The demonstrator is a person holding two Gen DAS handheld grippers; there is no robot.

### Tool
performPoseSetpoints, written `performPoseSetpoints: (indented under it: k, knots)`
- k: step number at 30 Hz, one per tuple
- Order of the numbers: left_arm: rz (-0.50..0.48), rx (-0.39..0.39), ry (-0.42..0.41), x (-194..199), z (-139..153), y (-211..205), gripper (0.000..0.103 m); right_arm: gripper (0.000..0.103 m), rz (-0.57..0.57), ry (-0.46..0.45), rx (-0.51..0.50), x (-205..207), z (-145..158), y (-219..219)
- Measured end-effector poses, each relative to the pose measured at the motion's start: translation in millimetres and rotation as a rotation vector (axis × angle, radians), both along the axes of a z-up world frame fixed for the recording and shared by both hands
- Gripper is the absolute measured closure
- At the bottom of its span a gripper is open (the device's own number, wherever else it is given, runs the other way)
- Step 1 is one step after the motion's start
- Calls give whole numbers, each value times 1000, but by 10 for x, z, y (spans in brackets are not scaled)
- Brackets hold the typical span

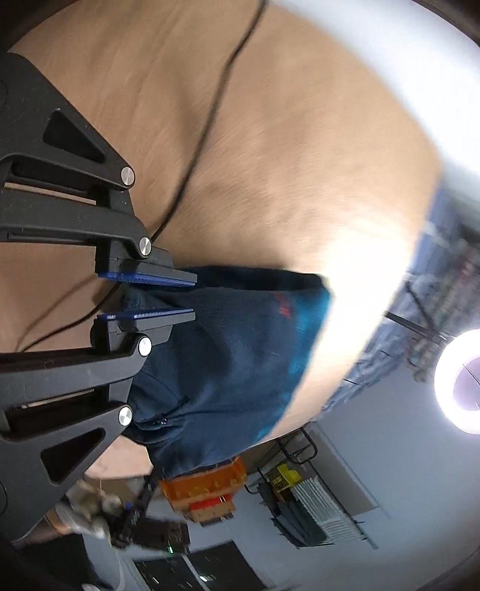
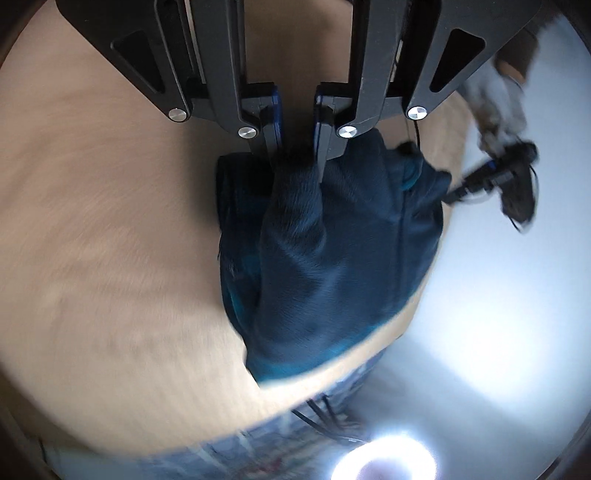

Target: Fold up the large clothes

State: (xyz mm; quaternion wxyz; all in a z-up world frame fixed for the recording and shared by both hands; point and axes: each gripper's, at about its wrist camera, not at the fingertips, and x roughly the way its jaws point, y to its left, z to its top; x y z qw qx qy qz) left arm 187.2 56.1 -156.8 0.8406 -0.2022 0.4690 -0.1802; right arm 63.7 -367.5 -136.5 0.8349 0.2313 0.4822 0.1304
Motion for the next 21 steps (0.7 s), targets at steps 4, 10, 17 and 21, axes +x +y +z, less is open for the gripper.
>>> performPoseSetpoints:
  k: [4,10,17,21]
  knots:
    - [-8,53,-102,6,436,-11,95,76,21,-132,-161,-189,501,1]
    - [-37,94,-170,337,725,-517,95,76,80,-341,-298,47,930,244]
    - [-118,178,-159,932,501,-1222,95,75,147,-259,-340,893,678,525]
    - [-124,231,-111,1196,163,-1320,95,75,147,-217,-329,1172,428,542]
